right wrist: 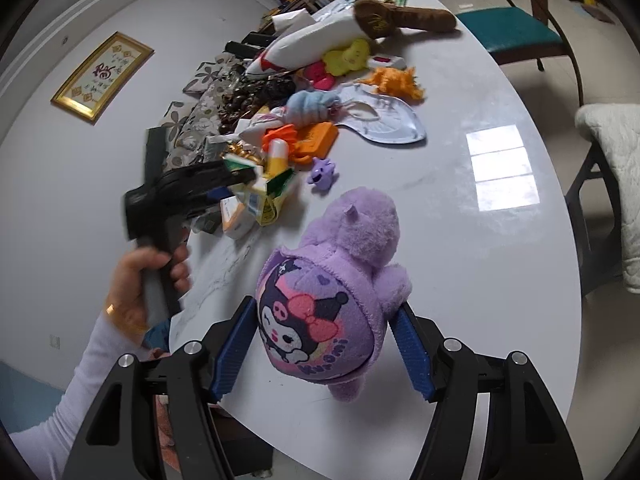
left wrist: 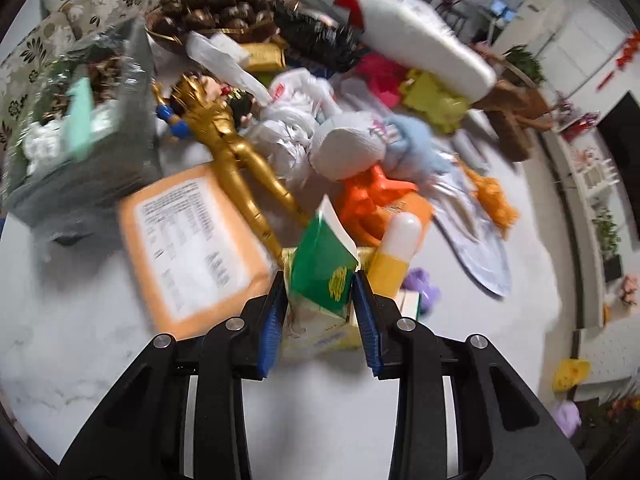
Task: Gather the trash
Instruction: 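Grasp the yellow-green juice box with the left tool while right holds plush, then carry both items down and drop them into the cardboard box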
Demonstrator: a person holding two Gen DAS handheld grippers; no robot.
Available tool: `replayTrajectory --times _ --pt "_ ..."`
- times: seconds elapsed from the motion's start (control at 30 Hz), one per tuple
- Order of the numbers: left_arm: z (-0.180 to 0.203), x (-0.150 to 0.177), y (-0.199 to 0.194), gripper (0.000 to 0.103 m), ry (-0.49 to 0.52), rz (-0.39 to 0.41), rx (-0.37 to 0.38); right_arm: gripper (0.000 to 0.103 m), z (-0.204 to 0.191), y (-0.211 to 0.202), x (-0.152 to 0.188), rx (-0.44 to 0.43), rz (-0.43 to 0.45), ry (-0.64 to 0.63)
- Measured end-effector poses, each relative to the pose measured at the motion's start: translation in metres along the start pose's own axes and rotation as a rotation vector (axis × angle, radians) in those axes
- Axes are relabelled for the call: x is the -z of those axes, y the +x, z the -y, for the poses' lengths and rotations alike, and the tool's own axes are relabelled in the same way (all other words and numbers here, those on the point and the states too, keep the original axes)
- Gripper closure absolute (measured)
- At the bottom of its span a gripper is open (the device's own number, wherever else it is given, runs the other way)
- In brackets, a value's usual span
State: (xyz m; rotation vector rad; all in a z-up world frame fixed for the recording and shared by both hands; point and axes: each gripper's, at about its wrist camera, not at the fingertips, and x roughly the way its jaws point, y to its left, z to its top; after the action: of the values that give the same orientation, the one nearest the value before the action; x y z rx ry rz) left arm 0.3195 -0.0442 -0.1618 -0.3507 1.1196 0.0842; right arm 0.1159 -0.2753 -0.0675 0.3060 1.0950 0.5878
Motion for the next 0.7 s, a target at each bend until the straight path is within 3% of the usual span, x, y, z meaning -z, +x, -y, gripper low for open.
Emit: replayTrajectory --times 0.13,0.27,0.4,0.5,0.7 --pt "-0.015 0.021 -0.043 0.071 -0.012 0.061 0.131 0.037 -0.012 0.003 0.005 -0.011 0.008 0.002" --pt "-0.030 0.054 -0.069 0.071 0.045 0.113 0.109 0.037 -0.025 0.013 0.012 -0.003 0.005 -0.006" --pt "-0.038 0.106 -0.084 0.071 0.161 0.171 0.027 0.037 -0.039 0.025 0.021 0.011 0.000 -0.032" --pt "-0.076 0.138 -0.092 0.071 0.072 0.136 0.103 0.037 -0.046 0.032 0.028 0.003 -0.018 -0.015" --pt "-0.119 0.190 -0.117 0.071 -0.022 0.095 0.159 0.037 -0.083 0.031 0.053 0.014 -0.032 -0.106"
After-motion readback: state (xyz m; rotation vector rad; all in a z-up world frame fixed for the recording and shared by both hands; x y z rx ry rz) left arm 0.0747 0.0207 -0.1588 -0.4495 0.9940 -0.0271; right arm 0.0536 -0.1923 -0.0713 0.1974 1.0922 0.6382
